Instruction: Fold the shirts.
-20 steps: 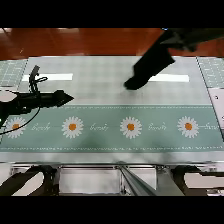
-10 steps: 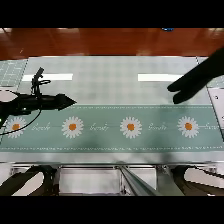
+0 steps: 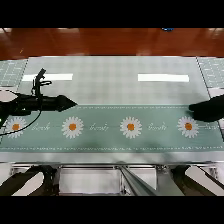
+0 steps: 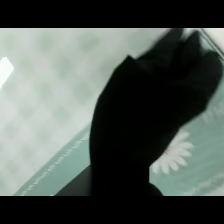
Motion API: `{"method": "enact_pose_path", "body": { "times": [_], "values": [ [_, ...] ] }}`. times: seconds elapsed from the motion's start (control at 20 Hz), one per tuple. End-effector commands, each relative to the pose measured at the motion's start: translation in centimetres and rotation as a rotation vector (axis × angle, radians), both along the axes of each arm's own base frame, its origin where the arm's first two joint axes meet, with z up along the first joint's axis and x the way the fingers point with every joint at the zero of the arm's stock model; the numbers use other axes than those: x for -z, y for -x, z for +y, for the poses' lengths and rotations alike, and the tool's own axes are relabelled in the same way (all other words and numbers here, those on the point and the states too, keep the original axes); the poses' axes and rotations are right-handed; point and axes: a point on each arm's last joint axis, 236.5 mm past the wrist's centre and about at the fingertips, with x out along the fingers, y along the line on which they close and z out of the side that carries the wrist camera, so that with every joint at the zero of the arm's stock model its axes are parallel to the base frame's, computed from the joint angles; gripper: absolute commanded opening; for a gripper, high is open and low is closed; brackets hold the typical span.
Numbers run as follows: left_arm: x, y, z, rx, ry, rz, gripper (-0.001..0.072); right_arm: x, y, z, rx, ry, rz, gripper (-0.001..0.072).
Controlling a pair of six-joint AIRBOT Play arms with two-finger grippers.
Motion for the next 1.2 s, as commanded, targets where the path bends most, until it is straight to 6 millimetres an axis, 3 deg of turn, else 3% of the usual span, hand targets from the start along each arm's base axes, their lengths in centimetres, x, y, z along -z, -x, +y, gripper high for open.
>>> {"method": "enact_pose_path", "body": {
  "times": [0.0,0.25,0.4,0.45,0.5,0.55,0.7,0.75,0.85,0.9,1.0,1.05,1.15],
  "values": [
    [0.0,0.3,-0.1,0.015,0.002,0.002,0.0018,4.9,8.6,0.4,0.126,-0.063,0.250,0.0022],
    [-0.2,2.1,-1.0,0.097,0.025,0.028,0.0018,8.3,19.4,-2.4,0.325,0.041,0.570,0.0022],
    [-0.2,2.1,-1.0,0.097,0.024,0.028,0.0018,10.5,22.0,-0.9,0.352,0.002,0.657,0.0026],
    [-0.2,2.0,-0.9,0.095,0.024,0.027,0.0018,11.1,23.3,-0.6,0.365,0.003,0.710,0.0139],
    [-0.2,1.7,-0.8,0.083,0.018,0.018,0.0018,11.6,24.1,-0.2,0.383,-0.006,0.745,0.0358],
    [-0.1,0.8,-0.4,0.058,0.000,-0.012,0.0018,12.1,24.2,0.0,0.377,-0.017,0.751,0.0416],
    [0.0,-3.7,2.5,-0.086,-0.096,-0.157,0.0018,12.3,23.3,0.0,0.360,-0.034,0.724,0.0416],
    [-0.6,-5.3,3.8,-0.143,-0.118,-0.197,0.0018,12.2,22.4,-0.5,0.355,-0.025,0.682,0.0414],
    [-3.8,-7.9,5.7,-0.208,-0.129,-0.279,0.0018,11.2,17.6,-1.5,0.326,-0.035,0.489,0.0359],
    [-6.3,-9.2,6.4,-0.226,-0.133,-0.336,0.0018,10.0,13.6,-1.9,0.317,-0.061,0.332,0.0250],
    [-12.7,-11.8,7.6,-0.291,-0.109,-0.446,0.0017,4.0,2.4,-2.5,0.194,-0.025,-0.134,0.0023],
    [-16.1,-12.8,7.9,-0.324,-0.096,-0.507,0.0017,0.7,-2.5,-1.2,0.097,0.024,-0.314,0.0023],
    [-21.6,-14.2,6.5,-0.340,-0.077,-0.635,0.0016,-2.9,-10.2,6.1,-0.140,0.083,-0.511,0.0023]
  ]
}}
